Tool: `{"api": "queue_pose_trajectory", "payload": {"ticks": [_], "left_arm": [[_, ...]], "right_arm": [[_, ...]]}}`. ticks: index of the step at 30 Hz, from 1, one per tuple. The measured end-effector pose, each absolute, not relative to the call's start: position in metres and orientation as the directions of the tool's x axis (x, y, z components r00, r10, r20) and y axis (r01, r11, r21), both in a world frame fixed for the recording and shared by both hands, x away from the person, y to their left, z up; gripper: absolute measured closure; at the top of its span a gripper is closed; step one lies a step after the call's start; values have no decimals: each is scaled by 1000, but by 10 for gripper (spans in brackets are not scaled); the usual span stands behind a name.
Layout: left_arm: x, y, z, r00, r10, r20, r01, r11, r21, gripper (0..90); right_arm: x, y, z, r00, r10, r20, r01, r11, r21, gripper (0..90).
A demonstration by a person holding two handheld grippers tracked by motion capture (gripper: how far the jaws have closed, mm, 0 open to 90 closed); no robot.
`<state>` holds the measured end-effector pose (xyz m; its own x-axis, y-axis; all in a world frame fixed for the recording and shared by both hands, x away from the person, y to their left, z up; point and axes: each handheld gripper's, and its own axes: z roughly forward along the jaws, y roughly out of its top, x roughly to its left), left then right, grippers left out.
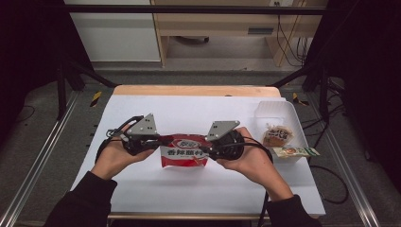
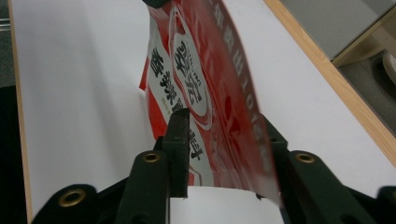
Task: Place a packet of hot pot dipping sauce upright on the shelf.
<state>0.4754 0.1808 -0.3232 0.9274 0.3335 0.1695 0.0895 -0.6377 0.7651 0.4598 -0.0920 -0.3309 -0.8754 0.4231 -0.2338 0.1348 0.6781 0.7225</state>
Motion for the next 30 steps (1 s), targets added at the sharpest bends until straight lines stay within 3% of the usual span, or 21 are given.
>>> {"api": "queue_pose_trajectory", "payload": {"ticks": [4, 12, 17, 19, 25, 30], "left_arm": [[474, 181, -323, 930, 323, 173, 78, -634, 769, 897], [475, 184, -321, 931, 326, 167, 79, -624, 777, 897], [475, 189, -322, 924, 353, 143, 104, -596, 796, 886], [475, 192, -324, 912, 386, 140, 118, -573, 811, 800], [472, 210, -336, 854, 508, 112, 179, -488, 854, 361], [464, 228, -367, 816, 562, 132, 226, -521, 823, 233]], "right_arm": [[463, -92, -333, -879, 422, -221, 144, 678, 721, 665], [468, -89, -331, -893, 402, -200, 145, 679, 720, 890], [472, -85, -325, -890, 405, -212, 138, 680, 720, 896], [474, -84, -320, -888, 402, -225, 129, 685, 717, 896], [481, -88, -306, -876, 396, -276, 108, 718, 688, 897], [490, -100, -297, -864, 416, -284, 110, 706, 700, 897]]}}
